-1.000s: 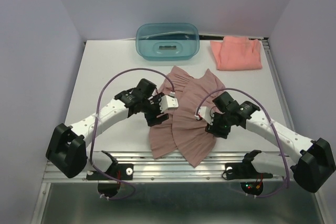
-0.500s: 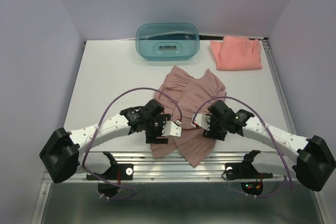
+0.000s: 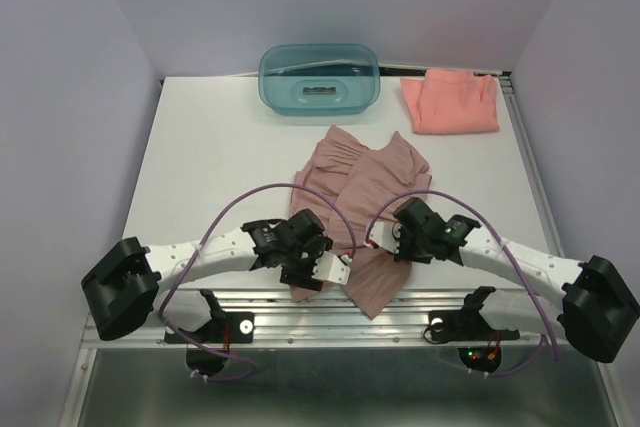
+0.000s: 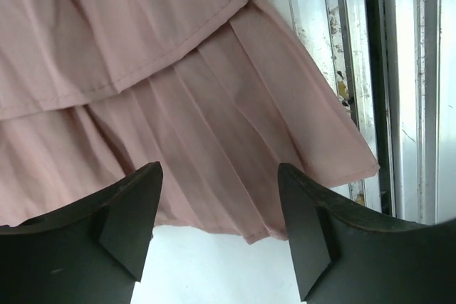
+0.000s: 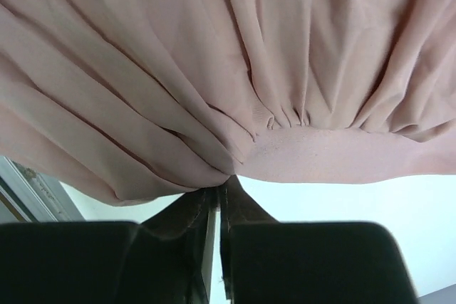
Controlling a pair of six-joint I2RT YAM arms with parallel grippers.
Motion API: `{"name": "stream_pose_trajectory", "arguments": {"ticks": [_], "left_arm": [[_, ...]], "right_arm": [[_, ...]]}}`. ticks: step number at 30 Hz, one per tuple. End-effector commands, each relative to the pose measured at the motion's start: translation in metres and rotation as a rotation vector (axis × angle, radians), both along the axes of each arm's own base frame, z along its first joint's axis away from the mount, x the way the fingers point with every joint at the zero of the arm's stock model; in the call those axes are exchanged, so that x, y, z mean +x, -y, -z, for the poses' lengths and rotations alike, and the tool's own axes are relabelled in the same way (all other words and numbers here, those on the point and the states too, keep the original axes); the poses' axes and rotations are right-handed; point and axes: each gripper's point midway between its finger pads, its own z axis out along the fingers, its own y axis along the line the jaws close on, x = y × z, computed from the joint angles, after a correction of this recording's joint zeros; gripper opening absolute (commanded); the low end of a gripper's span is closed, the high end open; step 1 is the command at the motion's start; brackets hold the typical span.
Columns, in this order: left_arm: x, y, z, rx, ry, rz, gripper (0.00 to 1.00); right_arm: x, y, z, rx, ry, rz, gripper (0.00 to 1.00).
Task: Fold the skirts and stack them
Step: Fold the skirt
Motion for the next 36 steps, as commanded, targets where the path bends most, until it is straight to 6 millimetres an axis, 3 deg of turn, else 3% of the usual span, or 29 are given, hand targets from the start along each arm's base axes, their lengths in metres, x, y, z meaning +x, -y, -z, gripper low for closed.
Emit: {"name": "stream_pose_trajectory", "arguments": {"ticks": [1,4,5,6,7,11,16,20,23,26,32,33,34,36], "left_arm": [[0.010,0.001,0.019,0.063,0.044,-0.015,0.71],[0.012,-0.001,0.027,0.094,0.036,-0.043,0.58],[0.011,-0.002,0.028,0.096,0.034,-0.041,0.42],[0.010,-0.003,0.029,0.097,0.032,-0.040,0.36],[0.008,-0.005,0.027,0.093,0.030,-0.034,0.23],[0.000,-0.010,0.008,0.046,0.031,-0.018,0.00],[-0.016,-0.011,-0.037,-0.036,-0.063,-0.039,0.00],[-0.017,-0.005,-0.084,-0.146,-0.068,-0.069,0.00],[-0.008,-0.001,-0.119,-0.211,-0.039,-0.110,0.00],[0.015,0.008,-0.163,-0.302,-0.003,-0.166,0.00],[0.080,0.012,-0.190,-0.361,0.012,-0.283,0.00],[0.091,0.016,-0.204,-0.387,0.036,-0.288,0.00],[0.105,0.019,-0.201,-0.379,0.027,-0.301,0.00],[0.124,0.025,-0.221,-0.417,0.055,-0.307,0.00]], "right_arm": [[0.018,-0.019,-0.026,0.062,0.067,0.006,0.01],[0.014,-0.023,-0.033,0.095,0.058,-0.021,0.01],[0.013,-0.024,-0.035,0.104,0.062,-0.026,0.01],[0.013,-0.024,-0.037,0.110,0.067,-0.031,0.01],[0.011,-0.024,-0.042,0.121,0.072,-0.040,0.01],[0.003,-0.023,-0.050,0.139,0.064,-0.067,0.01],[-0.012,-0.023,-0.066,0.179,0.020,-0.075,0.01],[-0.019,-0.026,-0.082,0.218,0.008,-0.084,0.01],[-0.019,-0.026,-0.097,0.258,0.028,-0.044,0.01],[-0.015,-0.026,-0.111,0.300,0.052,0.031,0.01],[-0.012,-0.031,-0.128,0.358,0.053,0.118,0.01],[-0.013,-0.033,-0.128,0.366,0.046,0.118,0.01],[-0.011,-0.031,-0.130,0.368,0.045,0.130,0.01],[-0.007,-0.030,-0.131,0.374,0.035,0.150,0.01]]}}
